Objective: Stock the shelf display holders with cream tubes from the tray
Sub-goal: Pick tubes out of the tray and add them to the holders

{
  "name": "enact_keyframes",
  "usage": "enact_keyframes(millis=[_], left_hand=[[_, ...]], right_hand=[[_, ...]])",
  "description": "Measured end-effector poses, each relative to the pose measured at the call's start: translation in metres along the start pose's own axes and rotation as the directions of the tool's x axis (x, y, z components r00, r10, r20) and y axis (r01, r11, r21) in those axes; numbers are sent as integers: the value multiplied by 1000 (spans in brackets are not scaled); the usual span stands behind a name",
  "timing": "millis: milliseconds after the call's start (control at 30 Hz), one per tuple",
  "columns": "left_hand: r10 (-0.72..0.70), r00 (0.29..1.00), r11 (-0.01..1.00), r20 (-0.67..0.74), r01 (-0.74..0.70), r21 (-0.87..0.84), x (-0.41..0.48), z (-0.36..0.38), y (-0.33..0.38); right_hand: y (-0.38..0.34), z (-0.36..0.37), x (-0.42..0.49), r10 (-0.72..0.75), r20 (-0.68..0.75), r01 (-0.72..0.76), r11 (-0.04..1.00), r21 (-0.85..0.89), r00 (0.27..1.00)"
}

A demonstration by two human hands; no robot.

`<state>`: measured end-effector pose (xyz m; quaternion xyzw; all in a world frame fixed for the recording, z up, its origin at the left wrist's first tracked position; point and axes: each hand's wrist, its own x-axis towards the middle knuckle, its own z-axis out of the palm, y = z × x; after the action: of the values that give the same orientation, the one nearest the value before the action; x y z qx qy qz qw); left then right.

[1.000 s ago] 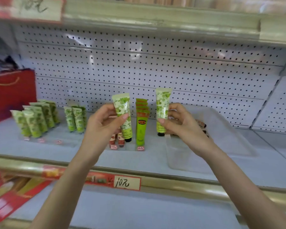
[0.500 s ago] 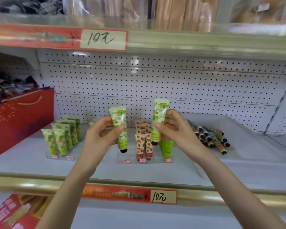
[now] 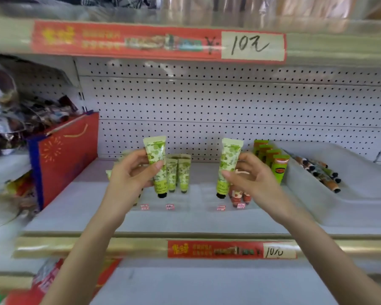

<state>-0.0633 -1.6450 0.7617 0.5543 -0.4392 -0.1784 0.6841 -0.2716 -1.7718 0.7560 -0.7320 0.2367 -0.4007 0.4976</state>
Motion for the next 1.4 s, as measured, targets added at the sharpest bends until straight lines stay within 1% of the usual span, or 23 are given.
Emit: enact_keyframes(millis=[200,333,500,567,700,833,1000,1133,1267,1400], left_hand=[[-54,998,999,-9,54,3,7,-13,-18],[-54,998,998,-31,54,18,18,-10,-25],[-58,998,997,-32,60,39,25,-10,-37],[-69,997,997,-27,70,41,29,-13,-41],[-66,997,997,-27,67,34,38,-18,-46],[-71,997,997,8,71,13,46,-23,-51],[-68,996,997,65,69,-19,50,-36,-57],[-77,993,996,95,82,-43,52,-44,-62],[-79,989,994,122,87,-60,53,-50,-64],[-77,991,994,111,85,-68,54,-54,-65]], right_hand=[[21,15,9,23,6,-23,1000,-14,1000],[34,24,26,15,42,-12,997,-73,999],[48,43,46,-35,48,38,997,-67,998],[53,50,51,-24,46,26,999,-42,999],[63,61,64,-15,43,18,997,-79,999],[70,76,72,1,28,2,993,-121,1000],[79,96,81,36,-50,-40,995,-88,998],[84,113,80,34,-54,-38,997,-68,998],[93,126,77,39,-68,-48,990,-130,997],[100,130,76,47,-69,-57,987,-152,997]])
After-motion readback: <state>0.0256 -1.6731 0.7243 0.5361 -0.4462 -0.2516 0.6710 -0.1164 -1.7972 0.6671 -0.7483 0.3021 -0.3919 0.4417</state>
